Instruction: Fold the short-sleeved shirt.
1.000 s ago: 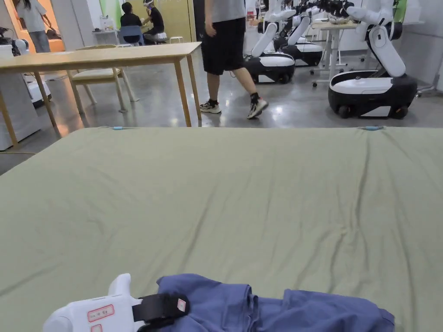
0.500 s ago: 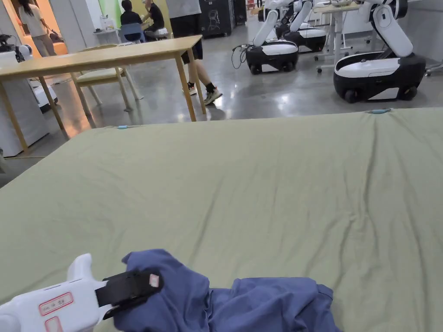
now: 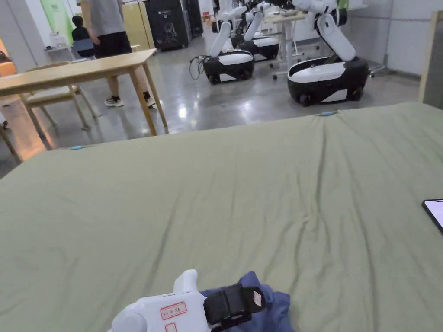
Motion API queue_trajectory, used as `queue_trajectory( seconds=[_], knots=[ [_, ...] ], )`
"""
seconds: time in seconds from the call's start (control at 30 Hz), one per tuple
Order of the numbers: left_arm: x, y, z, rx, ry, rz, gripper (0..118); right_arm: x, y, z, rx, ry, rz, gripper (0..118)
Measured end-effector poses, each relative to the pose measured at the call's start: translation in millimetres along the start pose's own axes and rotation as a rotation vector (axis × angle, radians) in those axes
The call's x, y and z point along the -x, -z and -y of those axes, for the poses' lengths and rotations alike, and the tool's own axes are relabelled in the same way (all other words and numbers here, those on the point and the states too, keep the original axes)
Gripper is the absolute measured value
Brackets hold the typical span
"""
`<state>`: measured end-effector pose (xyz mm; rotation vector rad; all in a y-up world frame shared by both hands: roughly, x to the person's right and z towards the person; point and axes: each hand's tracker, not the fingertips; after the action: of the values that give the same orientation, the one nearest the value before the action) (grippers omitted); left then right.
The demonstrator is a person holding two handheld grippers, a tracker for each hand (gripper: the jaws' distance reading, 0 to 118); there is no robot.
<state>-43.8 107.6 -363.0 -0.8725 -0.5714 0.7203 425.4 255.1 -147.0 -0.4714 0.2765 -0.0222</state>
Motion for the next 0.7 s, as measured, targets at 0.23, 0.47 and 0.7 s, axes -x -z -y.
queue_trajectory(
  seconds=[0.23,0.47,0.7],
  knots=[
    [-3.5,-50.6,-6.2,-0.117,-0.014,-0.01,111,-13.6,-8.5,5.5,0.002,0.038,0.064,0],
    [23.8,-137.1,-1.0,-0.287,0.008,-0.14,9,-6.0,9.9,-5.2,-0.011,0.022,0.027,0],
    [23.6,-111.8,0.5,-0.226,0.033,-0.117,9,12.7,23.2,-22.3,-0.025,-0.015,-0.04,0]
  ],
)
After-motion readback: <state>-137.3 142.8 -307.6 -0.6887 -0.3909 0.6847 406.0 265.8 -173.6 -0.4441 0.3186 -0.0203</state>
